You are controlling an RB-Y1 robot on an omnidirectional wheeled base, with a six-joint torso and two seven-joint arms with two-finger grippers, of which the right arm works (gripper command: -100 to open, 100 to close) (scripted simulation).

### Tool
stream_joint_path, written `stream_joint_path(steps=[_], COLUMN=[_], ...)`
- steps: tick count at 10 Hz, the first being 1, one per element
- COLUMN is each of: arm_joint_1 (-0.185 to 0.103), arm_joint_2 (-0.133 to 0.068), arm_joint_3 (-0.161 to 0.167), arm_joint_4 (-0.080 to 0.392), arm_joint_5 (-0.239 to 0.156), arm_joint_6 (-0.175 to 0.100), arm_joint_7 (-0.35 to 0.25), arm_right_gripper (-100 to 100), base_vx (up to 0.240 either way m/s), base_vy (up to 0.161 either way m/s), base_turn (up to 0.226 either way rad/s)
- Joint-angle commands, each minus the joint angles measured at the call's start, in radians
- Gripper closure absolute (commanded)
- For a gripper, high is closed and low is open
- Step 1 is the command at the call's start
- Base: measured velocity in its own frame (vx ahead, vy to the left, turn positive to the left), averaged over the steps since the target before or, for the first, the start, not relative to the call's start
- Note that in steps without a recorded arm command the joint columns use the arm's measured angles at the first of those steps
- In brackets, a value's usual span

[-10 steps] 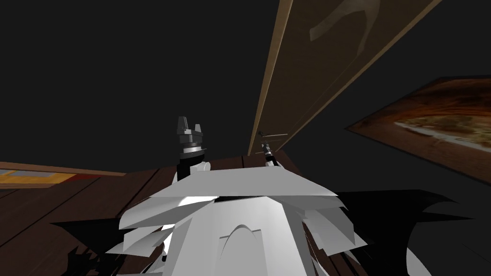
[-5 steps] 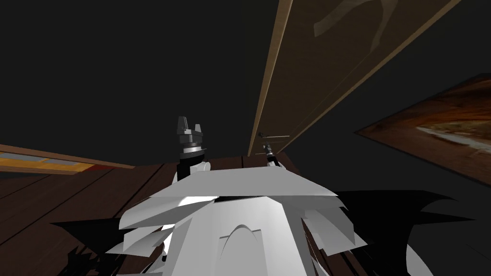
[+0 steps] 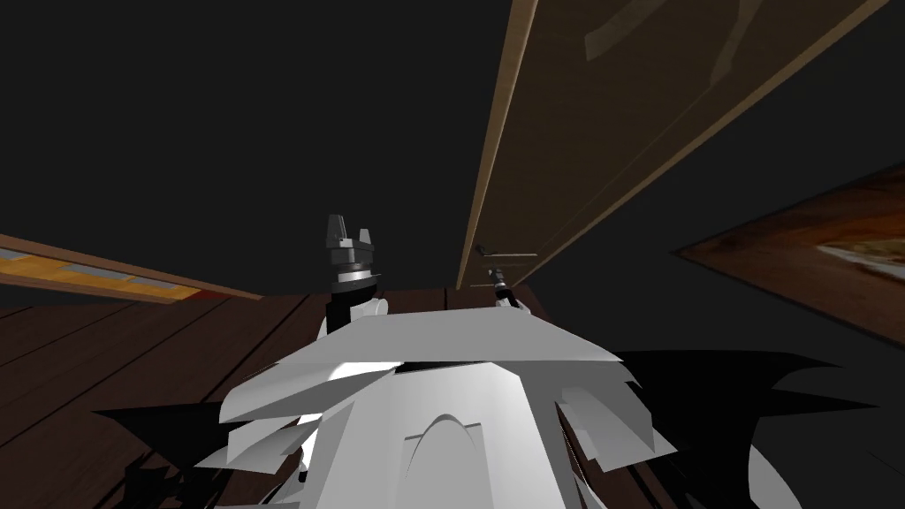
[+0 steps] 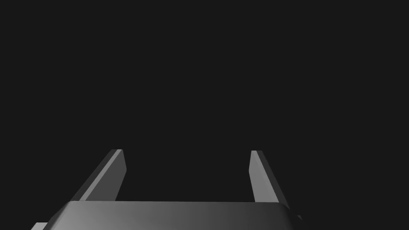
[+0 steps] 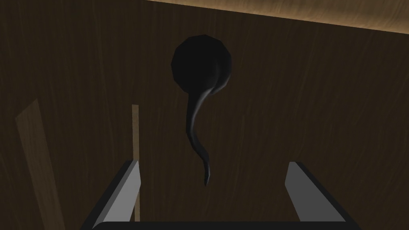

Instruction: Pull the door open

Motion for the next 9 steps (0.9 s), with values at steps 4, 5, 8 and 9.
stream_joint_path(steps=[4,5,8,9], arm_joint_1=[0.008,0.011,0.016,0.016], arm_joint_2=[-0.032,-0.042,-0.063,-0.056], arm_joint_3=[-0.046,-0.061,-0.092,-0.088], arm_joint_4=[0.079,0.104,0.156,0.141], arm_joint_5=[-0.013,-0.017,-0.026,-0.024], arm_joint_6=[-0.049,-0.065,-0.097,-0.087], arm_joint_7=[-0.05,-0.066,-0.099,-0.087], arm_right_gripper=[-100,-100,-100,-100], base_vx=[0.162,0.182,0.19,0.075], base_vy=[0.043,0.017,-0.019,-0.015], base_turn=[0.203,0.223,0.175,0.031])
